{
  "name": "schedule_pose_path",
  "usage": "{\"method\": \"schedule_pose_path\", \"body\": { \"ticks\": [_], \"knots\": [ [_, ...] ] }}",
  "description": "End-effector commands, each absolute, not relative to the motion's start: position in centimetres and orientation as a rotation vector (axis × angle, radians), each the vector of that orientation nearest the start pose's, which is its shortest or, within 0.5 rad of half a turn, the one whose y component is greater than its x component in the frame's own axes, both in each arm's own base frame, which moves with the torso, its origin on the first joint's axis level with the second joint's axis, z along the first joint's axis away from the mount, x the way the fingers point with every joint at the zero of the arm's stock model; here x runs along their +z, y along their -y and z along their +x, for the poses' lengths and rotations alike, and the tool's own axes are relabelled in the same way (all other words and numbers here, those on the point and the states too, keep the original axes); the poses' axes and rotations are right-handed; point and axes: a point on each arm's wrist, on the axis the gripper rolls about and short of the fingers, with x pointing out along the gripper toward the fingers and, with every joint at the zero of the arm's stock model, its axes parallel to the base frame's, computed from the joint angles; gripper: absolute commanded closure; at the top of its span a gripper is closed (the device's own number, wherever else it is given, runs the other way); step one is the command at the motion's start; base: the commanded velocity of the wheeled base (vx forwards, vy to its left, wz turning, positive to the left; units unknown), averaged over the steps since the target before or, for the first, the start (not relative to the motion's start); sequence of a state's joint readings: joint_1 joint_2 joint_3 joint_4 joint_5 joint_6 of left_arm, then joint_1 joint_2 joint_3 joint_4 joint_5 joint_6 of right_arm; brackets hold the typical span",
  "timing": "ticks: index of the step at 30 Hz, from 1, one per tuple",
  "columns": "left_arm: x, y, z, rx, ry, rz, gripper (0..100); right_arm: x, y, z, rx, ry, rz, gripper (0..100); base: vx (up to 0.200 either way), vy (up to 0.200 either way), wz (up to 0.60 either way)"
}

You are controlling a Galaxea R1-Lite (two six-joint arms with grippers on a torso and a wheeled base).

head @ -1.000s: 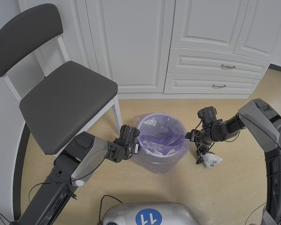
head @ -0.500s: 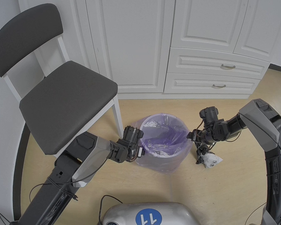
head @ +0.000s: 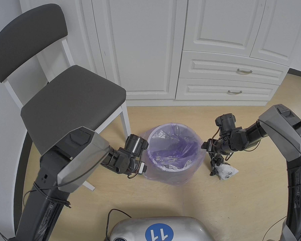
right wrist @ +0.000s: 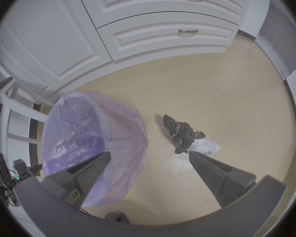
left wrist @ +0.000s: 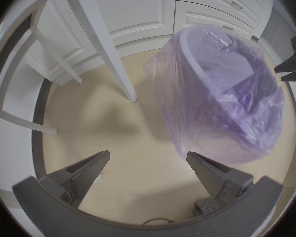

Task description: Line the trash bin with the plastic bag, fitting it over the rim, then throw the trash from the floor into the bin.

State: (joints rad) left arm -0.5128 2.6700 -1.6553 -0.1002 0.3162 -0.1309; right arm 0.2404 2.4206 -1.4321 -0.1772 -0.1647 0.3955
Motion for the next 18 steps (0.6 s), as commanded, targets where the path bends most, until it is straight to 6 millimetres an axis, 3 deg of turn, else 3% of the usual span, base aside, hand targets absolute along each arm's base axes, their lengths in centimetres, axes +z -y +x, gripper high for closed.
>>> {"method": "schedule_pose_path", "body": {
  "ticks": [1, 4, 5, 10, 16, 18],
  "knots": [
    [1.4, 23.3, 38.9, -0.125, -0.789, 0.273, 0, 4.3, -9.5, 42.7, -0.079, -0.778, 0.181, 0, 0.0, 0.0, 0.0],
    [2.1, 23.4, 38.2, -0.125, -0.784, 0.281, 0, 4.7, -9.5, 42.4, -0.079, -0.775, 0.179, 0, 0.0, 0.0, 0.0],
    [3.9, 24.1, 35.9, -0.136, -0.765, 0.301, 0, 5.0, -9.1, 41.1, -0.081, -0.792, 0.166, 0, 0.0, 0.0, 0.0],
    [7.6, 24.6, 31.7, -0.177, -0.711, 0.314, 0, 6.4, -8.1, 37.6, -0.079, -0.771, 0.164, 0, 0.0, 0.0, 0.0],
    [12.4, 21.9, 25.9, -0.241, -0.594, 0.251, 0, 10.3, -6.6, 30.4, -0.035, -0.643, 0.12, 0, 0.0, 0.0, 0.0],
    [13.9, 20.2, 23.5, -0.26, -0.535, 0.216, 0, 11.3, -6.1, 27.7, -0.025, -0.589, 0.128, 0, 0.0, 0.0, 0.0]
  ]
}}
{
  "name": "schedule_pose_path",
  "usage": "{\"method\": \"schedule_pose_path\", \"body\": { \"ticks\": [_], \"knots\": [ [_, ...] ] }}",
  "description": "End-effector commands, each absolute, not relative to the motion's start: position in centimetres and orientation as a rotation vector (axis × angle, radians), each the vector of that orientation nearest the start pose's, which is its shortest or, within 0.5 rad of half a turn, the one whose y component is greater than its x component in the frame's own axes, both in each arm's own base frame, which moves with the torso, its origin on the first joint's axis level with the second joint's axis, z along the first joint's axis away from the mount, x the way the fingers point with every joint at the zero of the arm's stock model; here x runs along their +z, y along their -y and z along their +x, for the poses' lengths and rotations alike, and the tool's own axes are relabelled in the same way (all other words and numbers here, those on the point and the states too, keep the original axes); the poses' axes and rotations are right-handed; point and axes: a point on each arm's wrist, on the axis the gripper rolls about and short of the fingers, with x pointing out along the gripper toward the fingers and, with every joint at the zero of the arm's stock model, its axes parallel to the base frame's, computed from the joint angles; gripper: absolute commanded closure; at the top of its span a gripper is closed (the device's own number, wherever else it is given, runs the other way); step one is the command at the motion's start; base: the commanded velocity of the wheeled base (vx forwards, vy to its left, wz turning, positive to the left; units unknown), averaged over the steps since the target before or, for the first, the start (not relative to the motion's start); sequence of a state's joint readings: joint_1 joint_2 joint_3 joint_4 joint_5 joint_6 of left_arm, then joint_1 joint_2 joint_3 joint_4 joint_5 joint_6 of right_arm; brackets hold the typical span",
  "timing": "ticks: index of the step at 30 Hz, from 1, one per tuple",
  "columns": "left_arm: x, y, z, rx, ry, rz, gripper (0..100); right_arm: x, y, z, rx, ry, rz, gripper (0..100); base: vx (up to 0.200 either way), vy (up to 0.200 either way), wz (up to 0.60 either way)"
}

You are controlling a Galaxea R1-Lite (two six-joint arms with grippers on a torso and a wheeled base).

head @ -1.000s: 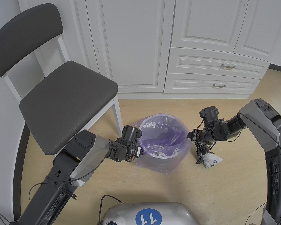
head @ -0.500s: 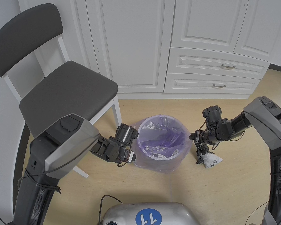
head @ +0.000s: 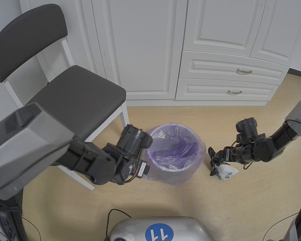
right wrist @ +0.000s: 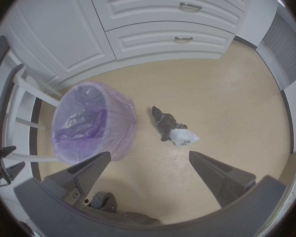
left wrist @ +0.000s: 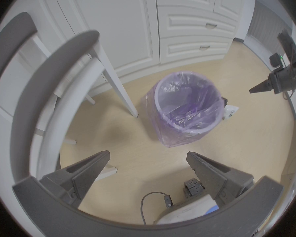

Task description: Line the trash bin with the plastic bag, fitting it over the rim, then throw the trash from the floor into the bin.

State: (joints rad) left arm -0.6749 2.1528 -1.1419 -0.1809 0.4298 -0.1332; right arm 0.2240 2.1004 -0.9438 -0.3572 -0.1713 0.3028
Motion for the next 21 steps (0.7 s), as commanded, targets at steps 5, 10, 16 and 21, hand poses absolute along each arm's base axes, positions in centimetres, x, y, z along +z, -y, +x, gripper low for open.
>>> {"method": "schedule_pose_path", "body": {
  "ticks": [5, 10, 16, 21],
  "knots": [
    [16.0, 17.0, 19.8, -0.295, -0.445, 0.143, 0, 13.5, -5.0, 22.9, -0.011, -0.491, 0.154, 0, 0.0, 0.0, 0.0],
    [19.1, 12.1, 14.8, -0.304, -0.303, 0.043, 0, 15.7, -3.6, 17.3, 0.002, -0.368, 0.19, 0, 0.0, 0.0, 0.0],
    [21.6, 9.3, 11.8, -0.31, -0.177, -0.071, 0, 18.1, -2.2, 14.4, -0.024, -0.21, 0.221, 0, 0.0, 0.0, 0.0],
    [22.9, 7.4, 11.3, -0.229, -0.095, -0.116, 0, 19.6, -1.0, 14.0, -0.1, -0.13, 0.228, 0, 0.0, 0.0, 0.0]
  ]
}}
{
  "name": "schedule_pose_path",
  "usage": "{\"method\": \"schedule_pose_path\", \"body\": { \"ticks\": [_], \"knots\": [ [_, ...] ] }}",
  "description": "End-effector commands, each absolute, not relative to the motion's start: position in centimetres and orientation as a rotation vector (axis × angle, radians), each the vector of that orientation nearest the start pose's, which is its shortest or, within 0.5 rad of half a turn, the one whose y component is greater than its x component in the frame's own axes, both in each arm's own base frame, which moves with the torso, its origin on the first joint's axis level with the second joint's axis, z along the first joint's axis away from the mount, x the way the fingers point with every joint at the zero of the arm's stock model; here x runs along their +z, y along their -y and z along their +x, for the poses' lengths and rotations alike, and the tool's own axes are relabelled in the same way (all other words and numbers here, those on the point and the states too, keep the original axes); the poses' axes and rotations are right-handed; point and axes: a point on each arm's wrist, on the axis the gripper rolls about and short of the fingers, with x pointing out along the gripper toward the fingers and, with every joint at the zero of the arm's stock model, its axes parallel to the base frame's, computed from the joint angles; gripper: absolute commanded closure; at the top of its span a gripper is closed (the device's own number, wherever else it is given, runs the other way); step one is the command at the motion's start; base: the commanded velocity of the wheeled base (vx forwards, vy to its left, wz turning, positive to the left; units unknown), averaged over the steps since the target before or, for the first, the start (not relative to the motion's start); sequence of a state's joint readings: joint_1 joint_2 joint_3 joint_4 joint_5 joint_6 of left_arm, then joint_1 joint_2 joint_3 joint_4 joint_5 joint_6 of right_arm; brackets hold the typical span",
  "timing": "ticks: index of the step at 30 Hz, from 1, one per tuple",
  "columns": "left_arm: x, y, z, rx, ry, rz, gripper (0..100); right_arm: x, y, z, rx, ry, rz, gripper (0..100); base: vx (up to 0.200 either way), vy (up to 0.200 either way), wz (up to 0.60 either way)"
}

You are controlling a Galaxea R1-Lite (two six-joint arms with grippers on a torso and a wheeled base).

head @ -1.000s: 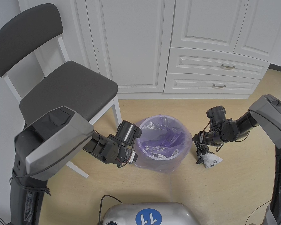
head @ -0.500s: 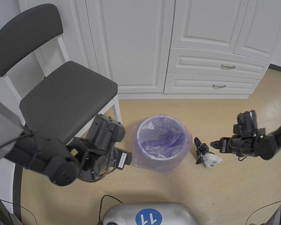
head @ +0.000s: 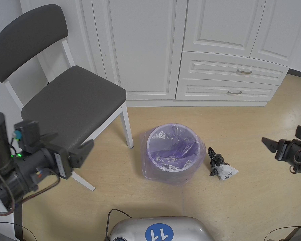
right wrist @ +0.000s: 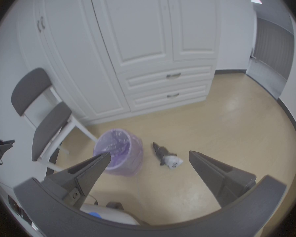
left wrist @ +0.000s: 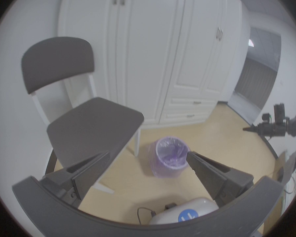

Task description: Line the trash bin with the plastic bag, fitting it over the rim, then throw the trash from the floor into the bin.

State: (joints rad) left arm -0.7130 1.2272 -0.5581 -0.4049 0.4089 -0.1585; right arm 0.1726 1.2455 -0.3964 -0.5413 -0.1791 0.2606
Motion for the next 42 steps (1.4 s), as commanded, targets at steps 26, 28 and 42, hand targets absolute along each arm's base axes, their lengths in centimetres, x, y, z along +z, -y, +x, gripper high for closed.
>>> {"method": "schedule_pose_path", "body": {
  "ticks": [26, 28, 42],
  "knots": [
    [25.1, 4.3, 10.8, -0.115, 0.066, -0.084, 0, 13.5, 1.6, 35.6, -0.139, -0.477, -0.08, 0, 0.0, 0.0, 0.0],
    [24.9, 4.6, 11.4, -0.115, 0.06, -0.073, 0, 10.9, 2.1, 38.5, -0.116, -0.577, -0.056, 0, 0.0, 0.0, 0.0],
    [23.6, 5.4, 13.8, -0.09, 0.048, -0.06, 0, -2.9, 2.4, 47.7, -0.052, -0.819, 0.081, 0, 0.0, 0.0, 0.0]
  ]
}}
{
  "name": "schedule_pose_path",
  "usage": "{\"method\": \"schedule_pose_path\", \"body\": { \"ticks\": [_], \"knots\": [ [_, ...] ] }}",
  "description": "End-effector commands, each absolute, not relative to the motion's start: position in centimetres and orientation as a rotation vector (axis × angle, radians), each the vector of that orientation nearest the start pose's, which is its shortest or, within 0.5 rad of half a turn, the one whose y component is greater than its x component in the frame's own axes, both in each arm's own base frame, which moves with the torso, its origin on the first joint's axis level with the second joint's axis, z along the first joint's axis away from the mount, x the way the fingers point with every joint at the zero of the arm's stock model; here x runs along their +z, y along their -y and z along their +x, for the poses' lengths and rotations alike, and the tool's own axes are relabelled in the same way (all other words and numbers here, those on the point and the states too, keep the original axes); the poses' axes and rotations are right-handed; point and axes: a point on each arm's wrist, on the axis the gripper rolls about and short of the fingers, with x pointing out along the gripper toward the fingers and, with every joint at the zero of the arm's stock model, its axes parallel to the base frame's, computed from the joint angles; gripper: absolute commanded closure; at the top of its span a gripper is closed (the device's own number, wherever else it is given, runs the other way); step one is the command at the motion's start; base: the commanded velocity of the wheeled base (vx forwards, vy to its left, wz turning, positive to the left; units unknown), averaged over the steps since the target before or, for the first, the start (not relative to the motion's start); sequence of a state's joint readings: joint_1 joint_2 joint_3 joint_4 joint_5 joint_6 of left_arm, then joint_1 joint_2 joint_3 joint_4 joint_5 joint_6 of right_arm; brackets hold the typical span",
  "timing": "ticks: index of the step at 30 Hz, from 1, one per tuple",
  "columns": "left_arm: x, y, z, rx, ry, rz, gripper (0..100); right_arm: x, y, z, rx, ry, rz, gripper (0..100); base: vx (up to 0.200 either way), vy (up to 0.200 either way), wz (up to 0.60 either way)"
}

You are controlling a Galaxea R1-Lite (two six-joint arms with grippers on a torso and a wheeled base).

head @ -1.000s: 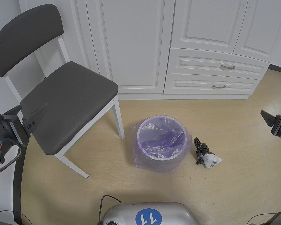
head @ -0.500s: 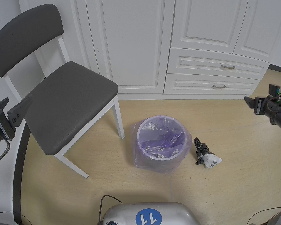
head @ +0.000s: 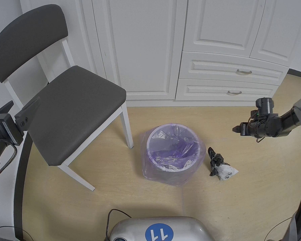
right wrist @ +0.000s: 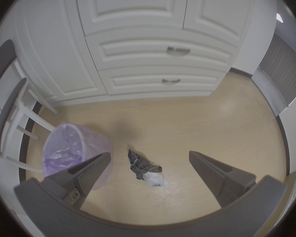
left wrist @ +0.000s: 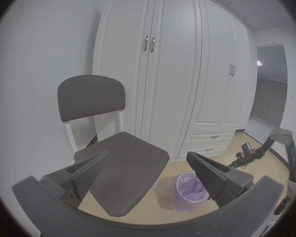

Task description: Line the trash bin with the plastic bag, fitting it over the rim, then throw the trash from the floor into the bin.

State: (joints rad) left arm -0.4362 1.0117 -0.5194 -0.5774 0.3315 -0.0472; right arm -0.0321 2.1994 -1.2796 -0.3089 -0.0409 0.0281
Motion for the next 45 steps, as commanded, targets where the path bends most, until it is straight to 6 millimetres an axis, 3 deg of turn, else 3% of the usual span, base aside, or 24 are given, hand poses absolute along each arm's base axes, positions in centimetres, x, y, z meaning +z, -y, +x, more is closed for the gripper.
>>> {"method": "schedule_pose_path", "body": {
  "ticks": [1, 4, 8, 13, 23, 34, 45],
  "knots": [
    [23.6, 5.3, 13.8, -0.087, 0.05, -0.06, 0, -4.0, 2.4, 48.3, -0.046, -0.838, 0.084, 0, 0.0, 0.0, 0.0],
    [23.6, 5.2, 13.9, -0.079, 0.05, -0.057, 0, -6.2, 2.3, 50.0, -0.042, -0.892, 0.086, 0, 0.0, 0.0, 0.0],
    [23.3, 5.3, 14.2, -0.074, 0.036, -0.051, 0, -7.4, 1.8, 51.7, -0.033, -0.94, 0.086, 0, 0.0, 0.0, 0.0],
    [23.2, 5.4, 14.4, -0.073, 0.026, -0.047, 0, -9.5, 1.6, 51.2, -0.022, -1.029, 0.082, 0, 0.0, 0.0, 0.0],
    [23.1, 4.9, 14.8, -0.037, 0.018, -0.047, 0, -10.8, 0.4, 51.1, 0.056, -1.04, 0.082, 0, 0.0, 0.0, 0.0],
    [22.9, 4.6, 15.7, -0.001, 0.032, -0.049, 0, -14.7, -0.4, 51.1, 0.062, -0.996, -0.036, 0, 0.0, 0.0, 0.0],
    [23.1, 4.4, 15.7, 0.013, 0.069, -0.051, 0, -15.1, -0.3, 51.3, 0.046, -0.967, -0.047, 0, 0.0, 0.0, 0.0]
  ]
}}
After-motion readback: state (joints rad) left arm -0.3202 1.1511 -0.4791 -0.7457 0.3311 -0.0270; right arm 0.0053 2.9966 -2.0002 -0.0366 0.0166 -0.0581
